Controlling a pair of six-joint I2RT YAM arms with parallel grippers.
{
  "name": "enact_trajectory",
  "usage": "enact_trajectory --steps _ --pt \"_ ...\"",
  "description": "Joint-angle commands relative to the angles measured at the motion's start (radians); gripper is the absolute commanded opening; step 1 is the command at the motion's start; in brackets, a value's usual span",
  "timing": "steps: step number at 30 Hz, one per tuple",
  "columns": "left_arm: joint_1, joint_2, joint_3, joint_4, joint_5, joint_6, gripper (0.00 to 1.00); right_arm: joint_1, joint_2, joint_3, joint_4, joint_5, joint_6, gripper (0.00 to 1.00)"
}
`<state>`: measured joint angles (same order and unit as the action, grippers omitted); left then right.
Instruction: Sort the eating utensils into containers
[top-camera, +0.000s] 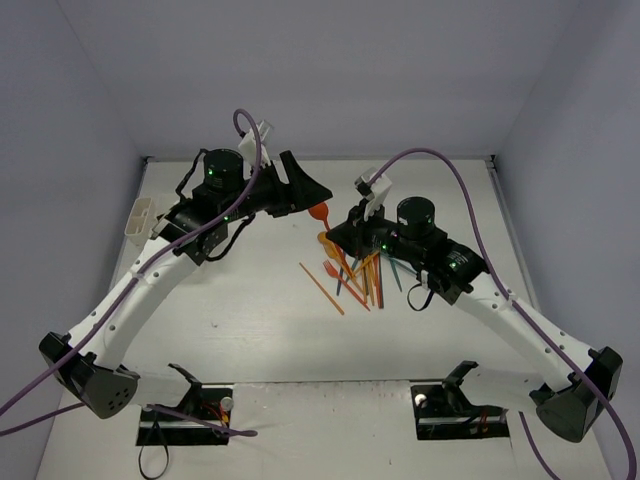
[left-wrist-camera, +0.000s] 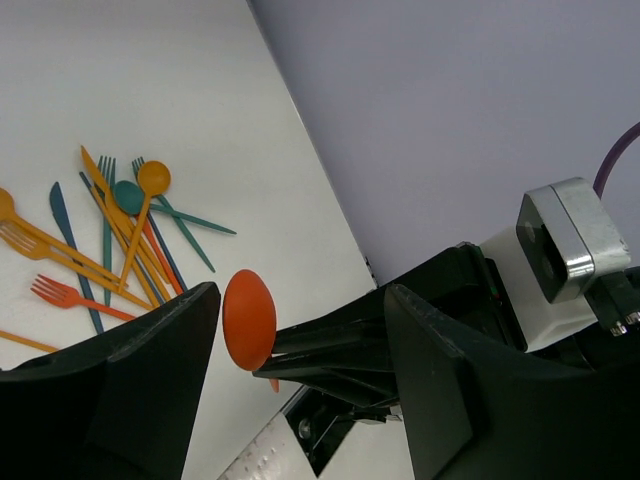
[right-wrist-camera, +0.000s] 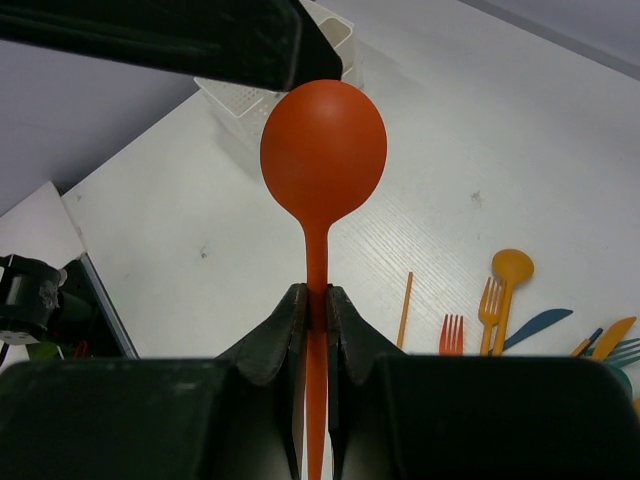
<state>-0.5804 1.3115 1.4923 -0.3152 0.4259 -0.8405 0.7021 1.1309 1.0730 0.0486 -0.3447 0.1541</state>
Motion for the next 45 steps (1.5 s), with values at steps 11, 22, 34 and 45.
enact_trajectory --steps 11,22,34,45 --pt "-0.01 0.0 -0.004 0.01 -0.013 -0.052 0.55 0.007 -0.034 0.044 0.077 -0.023 -0.016 0.0" --pt "-0.01 0.0 -0.023 0.019 0.012 -0.071 0.31 0.007 -0.03 0.041 0.081 -0.017 -0.021 0.0" --pt "-0.006 -0.059 -0.056 0.072 -0.029 -0.039 0.07 0.007 -0.026 0.045 0.088 -0.016 -0.021 0.38" --pt "0.188 -0.118 0.061 -0.176 -0.348 0.111 0.07 -0.001 -0.096 -0.009 0.08 0.129 0.007 0.78"
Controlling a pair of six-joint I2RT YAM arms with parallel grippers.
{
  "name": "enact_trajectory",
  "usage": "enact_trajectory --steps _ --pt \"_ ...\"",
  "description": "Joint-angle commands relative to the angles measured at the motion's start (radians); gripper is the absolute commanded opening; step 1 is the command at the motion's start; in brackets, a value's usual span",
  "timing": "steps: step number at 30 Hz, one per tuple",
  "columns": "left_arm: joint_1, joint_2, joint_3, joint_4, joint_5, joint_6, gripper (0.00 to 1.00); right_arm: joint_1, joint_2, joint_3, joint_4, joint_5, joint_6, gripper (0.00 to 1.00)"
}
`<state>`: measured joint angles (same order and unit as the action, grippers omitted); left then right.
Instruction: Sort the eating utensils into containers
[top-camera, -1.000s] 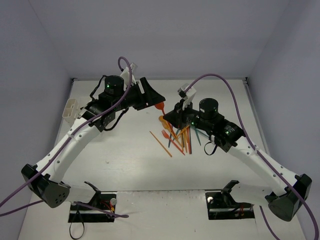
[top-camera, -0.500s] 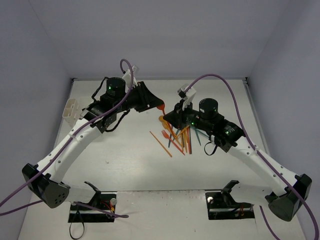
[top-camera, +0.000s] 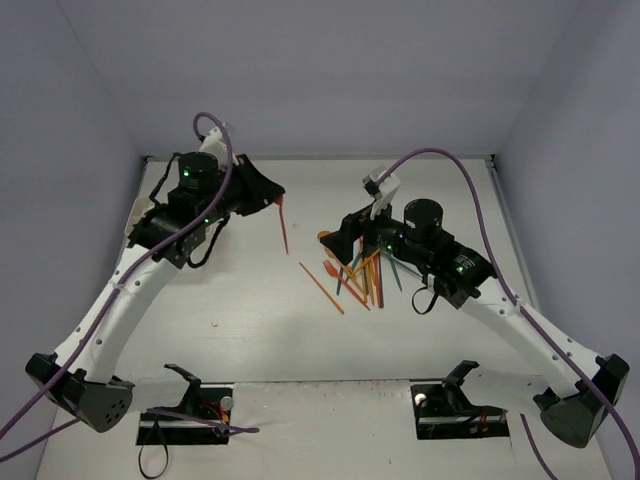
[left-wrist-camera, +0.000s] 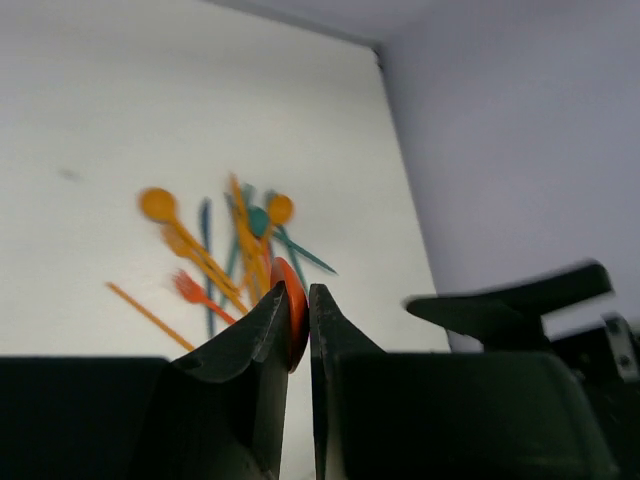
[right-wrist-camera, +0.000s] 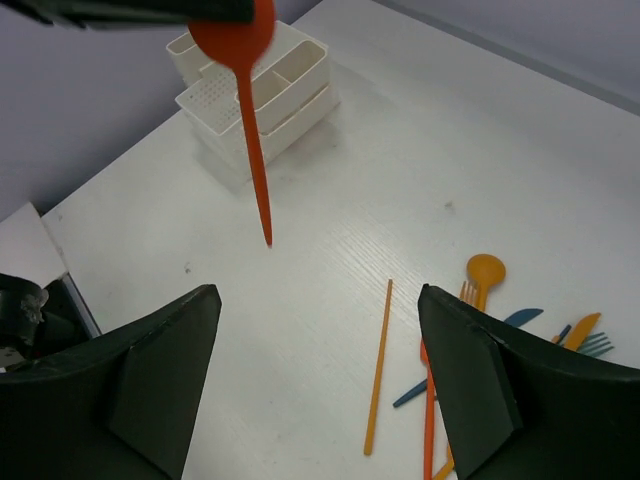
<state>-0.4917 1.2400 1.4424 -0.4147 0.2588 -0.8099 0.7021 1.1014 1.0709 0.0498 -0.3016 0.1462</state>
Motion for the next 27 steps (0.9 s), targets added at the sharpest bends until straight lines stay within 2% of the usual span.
enact_trajectory --steps 1,5,9,15,20,27 --pt "0.142 -0.048 0.131 -0.096 -0.222 0.091 0.07 -0.003 -0.079 -0.018 0.075 0.11 0.022 0.78" --pt "0.276 -0.043 0.185 -0.113 -0.439 0.147 0.07 -0.011 -0.125 -0.057 0.051 0.214 0.04 0.8" --pt "0.398 -0.007 0.217 -0.035 -0.574 0.179 0.07 -0.028 -0.161 -0.085 0.013 0.292 0.047 0.82" --pt "0.577 0.11 0.248 0.107 -0.618 0.165 0.07 -0.063 -0.179 -0.114 -0.008 0.32 0.058 0.87" --pt "0.655 0.274 0.33 0.125 -0.619 0.143 0.07 -0.083 -0.17 -0.128 -0.012 0.311 0.059 0.9" --pt "0.731 0.412 0.379 0.155 -0.581 0.143 0.07 -0.106 -0.148 -0.145 -0.014 0.259 0.078 0.91"
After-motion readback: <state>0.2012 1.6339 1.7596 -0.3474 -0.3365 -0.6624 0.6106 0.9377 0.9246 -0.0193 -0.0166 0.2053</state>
